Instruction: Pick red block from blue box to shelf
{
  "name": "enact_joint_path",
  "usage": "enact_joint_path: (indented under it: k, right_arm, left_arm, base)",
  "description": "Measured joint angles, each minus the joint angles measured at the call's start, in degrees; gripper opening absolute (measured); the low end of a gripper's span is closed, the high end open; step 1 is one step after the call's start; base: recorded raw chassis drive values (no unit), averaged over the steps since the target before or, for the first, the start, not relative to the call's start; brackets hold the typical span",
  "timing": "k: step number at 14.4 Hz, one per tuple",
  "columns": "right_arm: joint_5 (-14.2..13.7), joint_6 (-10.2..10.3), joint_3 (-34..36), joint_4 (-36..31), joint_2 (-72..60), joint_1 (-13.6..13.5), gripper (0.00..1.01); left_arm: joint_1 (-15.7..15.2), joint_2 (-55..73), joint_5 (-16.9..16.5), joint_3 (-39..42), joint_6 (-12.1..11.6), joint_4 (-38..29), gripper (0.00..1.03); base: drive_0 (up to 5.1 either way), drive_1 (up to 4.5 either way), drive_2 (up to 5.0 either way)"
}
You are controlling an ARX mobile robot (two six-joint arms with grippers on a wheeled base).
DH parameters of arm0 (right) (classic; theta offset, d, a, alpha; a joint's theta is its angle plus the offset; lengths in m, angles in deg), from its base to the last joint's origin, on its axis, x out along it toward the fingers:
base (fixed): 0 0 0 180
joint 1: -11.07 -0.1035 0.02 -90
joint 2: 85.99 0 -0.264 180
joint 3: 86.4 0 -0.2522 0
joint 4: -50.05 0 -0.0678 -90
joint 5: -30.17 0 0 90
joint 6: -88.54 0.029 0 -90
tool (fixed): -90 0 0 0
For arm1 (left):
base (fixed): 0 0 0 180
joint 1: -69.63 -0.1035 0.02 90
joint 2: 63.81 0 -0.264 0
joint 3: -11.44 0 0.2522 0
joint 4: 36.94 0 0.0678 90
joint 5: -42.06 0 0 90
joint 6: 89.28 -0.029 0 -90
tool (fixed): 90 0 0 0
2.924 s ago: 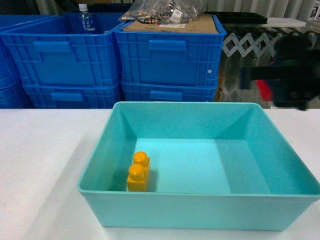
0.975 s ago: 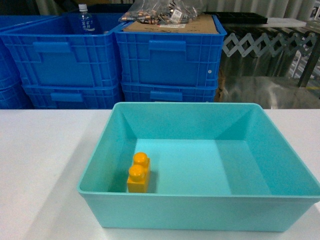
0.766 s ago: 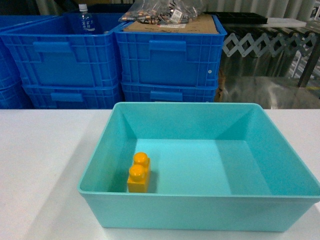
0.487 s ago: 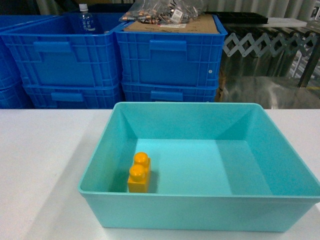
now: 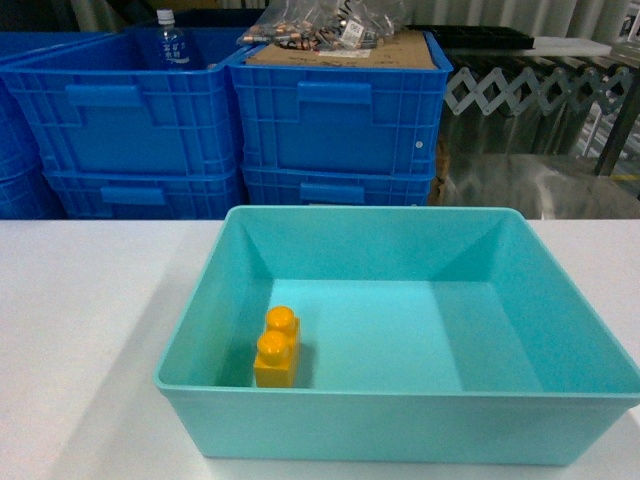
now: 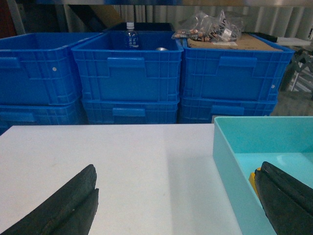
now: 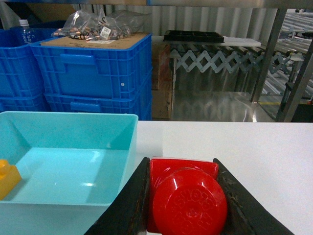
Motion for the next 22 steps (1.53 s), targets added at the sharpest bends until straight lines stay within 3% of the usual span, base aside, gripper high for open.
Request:
enact_joint_path:
  k: [9,22]
  right_arm:
    - [0.0,0.0,0.0,0.0,0.0,0.0,0.28]
    - [0.0,0.0,0.0,0.0,0.0,0.0,0.28]
  left_arm:
    - [0.0,0.0,0.0,0.0,0.0,0.0,0.98]
    - [0.0,0.0,0.0,0.0,0.0,0.0,0.98]
  base:
    - [0.0,0.00,0.0]
    - [-1.5,-1.54,-1.5]
